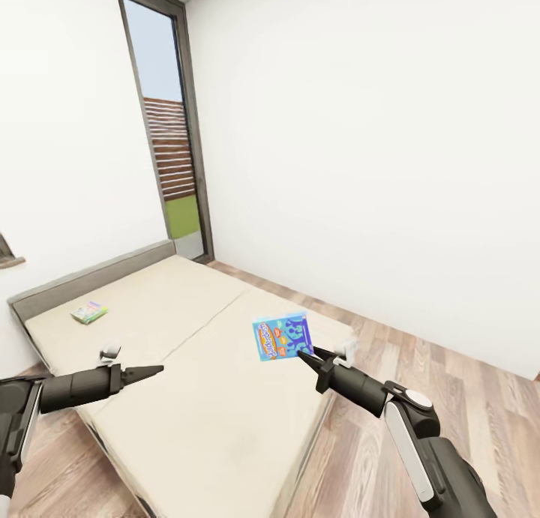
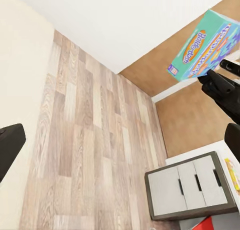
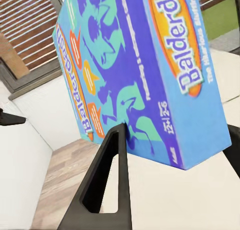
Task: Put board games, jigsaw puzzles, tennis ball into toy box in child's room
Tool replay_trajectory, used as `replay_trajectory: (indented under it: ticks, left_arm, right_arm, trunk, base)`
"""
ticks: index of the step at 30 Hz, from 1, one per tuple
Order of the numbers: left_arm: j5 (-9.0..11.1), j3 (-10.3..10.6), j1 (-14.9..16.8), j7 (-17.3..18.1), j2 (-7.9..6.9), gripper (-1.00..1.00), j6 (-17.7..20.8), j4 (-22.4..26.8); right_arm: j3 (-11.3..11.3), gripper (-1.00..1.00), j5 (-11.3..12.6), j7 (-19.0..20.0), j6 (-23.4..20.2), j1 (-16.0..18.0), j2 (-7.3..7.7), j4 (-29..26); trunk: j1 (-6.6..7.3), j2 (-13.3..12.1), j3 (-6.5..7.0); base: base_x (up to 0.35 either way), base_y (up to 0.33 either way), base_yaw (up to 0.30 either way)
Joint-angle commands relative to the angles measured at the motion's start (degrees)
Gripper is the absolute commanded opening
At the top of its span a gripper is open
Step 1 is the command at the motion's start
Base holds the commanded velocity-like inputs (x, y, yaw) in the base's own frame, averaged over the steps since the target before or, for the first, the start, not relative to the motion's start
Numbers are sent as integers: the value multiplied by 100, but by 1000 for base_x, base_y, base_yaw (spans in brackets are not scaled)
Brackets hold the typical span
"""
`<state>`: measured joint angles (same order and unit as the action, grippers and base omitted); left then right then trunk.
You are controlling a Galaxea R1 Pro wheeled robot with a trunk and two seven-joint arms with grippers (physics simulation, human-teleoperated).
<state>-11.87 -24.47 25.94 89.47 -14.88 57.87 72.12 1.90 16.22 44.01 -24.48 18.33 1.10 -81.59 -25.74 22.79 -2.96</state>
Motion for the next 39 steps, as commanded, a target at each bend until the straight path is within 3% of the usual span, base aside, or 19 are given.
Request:
replay_trajectory:
  ticks: [1, 39]
  left_arm:
    - [-61, -5, 8, 53, 3, 100, 57, 4]
    - [-61, -5, 8, 53, 3, 100, 57, 4]
  right_arm:
    - [6, -100, 57, -6, -48, 4, 4, -1]
    - [16, -100, 48, -32, -48, 4, 2, 3]
  trunk:
    - [-4, 13, -6]
    - [-4, 13, 272]
  base:
    - [0, -10, 207]
    - [0, -274, 207]
